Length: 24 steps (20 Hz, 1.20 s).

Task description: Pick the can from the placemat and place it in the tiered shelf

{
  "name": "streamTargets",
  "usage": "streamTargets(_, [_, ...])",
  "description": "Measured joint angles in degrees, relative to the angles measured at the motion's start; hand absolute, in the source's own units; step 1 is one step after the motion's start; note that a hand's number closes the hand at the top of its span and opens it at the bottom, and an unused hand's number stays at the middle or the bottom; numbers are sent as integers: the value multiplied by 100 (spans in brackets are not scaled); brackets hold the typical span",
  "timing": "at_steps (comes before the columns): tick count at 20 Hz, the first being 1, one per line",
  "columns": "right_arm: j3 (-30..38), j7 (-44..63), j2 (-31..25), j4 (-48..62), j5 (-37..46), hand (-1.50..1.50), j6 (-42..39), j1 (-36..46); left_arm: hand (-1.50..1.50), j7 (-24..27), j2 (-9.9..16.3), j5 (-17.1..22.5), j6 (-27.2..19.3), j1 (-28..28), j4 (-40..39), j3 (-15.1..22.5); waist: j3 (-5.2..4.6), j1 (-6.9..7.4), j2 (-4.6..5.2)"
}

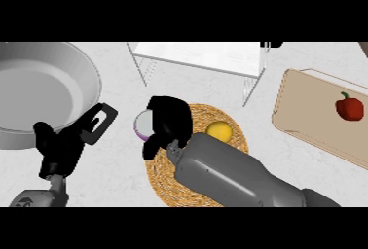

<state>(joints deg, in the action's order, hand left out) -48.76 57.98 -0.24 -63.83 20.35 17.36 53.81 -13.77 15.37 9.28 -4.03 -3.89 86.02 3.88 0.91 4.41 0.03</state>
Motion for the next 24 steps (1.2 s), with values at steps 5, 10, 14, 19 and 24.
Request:
streamTargets(5, [-15,237,-21,-133,253,150,353,991,0,-22,-17,-50,-29,36,-30,-24,-9,-61,-57])
streamTargets(10, [258,592,-39,-107,639,150,403,1985,0,-96,16,-23,-18,127,4,-102,-15,-195,-115])
streamTargets(14, [669,865,-43,3,816,150,287,2738,0,-59,19,-4,-17,224,44,-173,-14,-305,-137])
streamTargets(19, [1220,1049,-47,296,1006,150,87,3442,0,-20,6,-4,-35,324,91,-245,-7,-430,-137])
streamTargets(24, [1837,958,-265,770,1075,150,-39,3961,0,-89,13,19,-12,306,153,-287,-9,-450,-96])
